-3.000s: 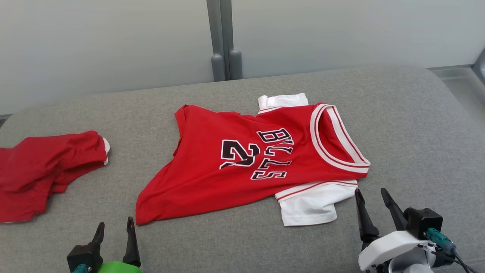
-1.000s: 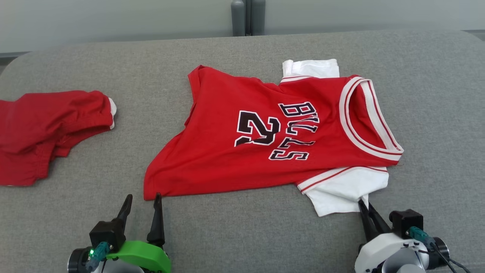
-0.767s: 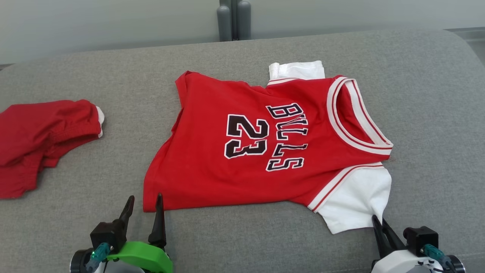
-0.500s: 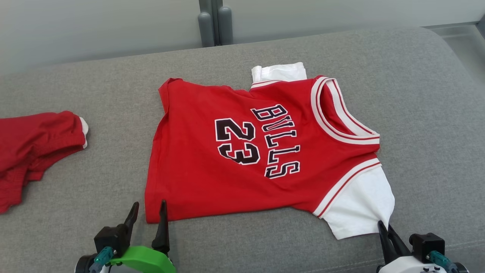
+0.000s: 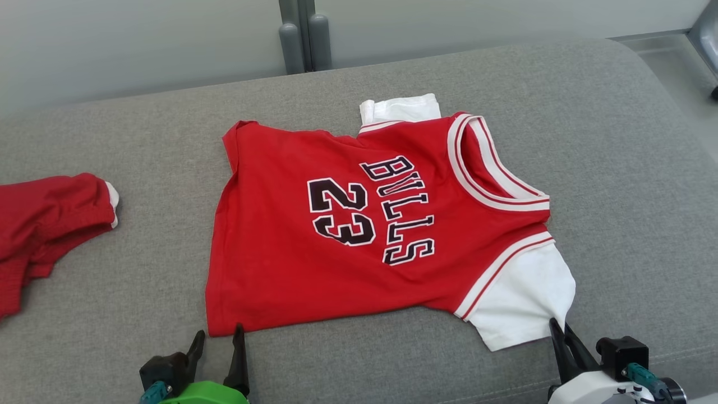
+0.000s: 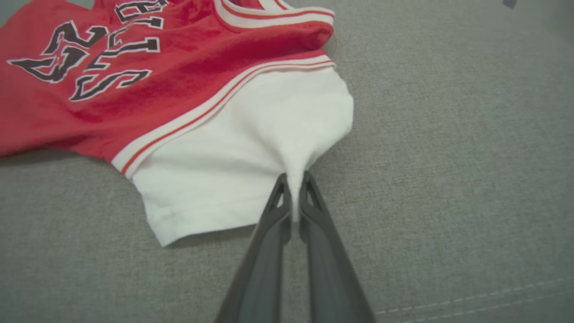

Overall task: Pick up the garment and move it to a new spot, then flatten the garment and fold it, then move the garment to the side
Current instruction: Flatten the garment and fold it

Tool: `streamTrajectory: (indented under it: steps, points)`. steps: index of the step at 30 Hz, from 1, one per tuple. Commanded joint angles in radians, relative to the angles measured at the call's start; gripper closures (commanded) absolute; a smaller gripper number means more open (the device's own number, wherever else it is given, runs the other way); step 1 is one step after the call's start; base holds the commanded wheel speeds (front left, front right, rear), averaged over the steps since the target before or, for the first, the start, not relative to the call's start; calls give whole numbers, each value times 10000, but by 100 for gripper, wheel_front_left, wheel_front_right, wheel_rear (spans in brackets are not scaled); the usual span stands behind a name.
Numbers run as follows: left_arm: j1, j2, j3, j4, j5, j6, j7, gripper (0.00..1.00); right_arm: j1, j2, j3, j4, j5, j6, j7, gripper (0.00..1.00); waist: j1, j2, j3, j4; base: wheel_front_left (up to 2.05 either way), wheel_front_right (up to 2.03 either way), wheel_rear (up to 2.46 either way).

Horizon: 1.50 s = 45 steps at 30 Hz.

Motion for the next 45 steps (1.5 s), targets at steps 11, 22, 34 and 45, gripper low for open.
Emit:
streamTrajectory:
  steps: [11, 22, 34, 45]
  points:
    - [-405, 36, 149, 636, -222, 66, 2, 9, -209, -70, 280, -182, 187, -18, -7, 100, 0, 0, -76, -300, 0, 0, 0]
    - [-433, 35, 165, 1098, -415, -311, 9, 100, -199, -54, 280, -172, 376, -19, -7, 100, 0, 0, -273, -345, 0, 0, 0]
    - [-1186, 83, 977, -924, 296, -650, 3, 100, -1413, -171, -194, -2125, 1532, -19, -9, 100, 0, 0, -659, -24, 0, 0, 0]
    - [-6976, 1781, -1249, -21, 1259, -785, 1006, 100, -6873, -1809, 1243, -1354, 1947, -17, 610, 100, 0, 0, 2602, 447, 0, 0, 0]
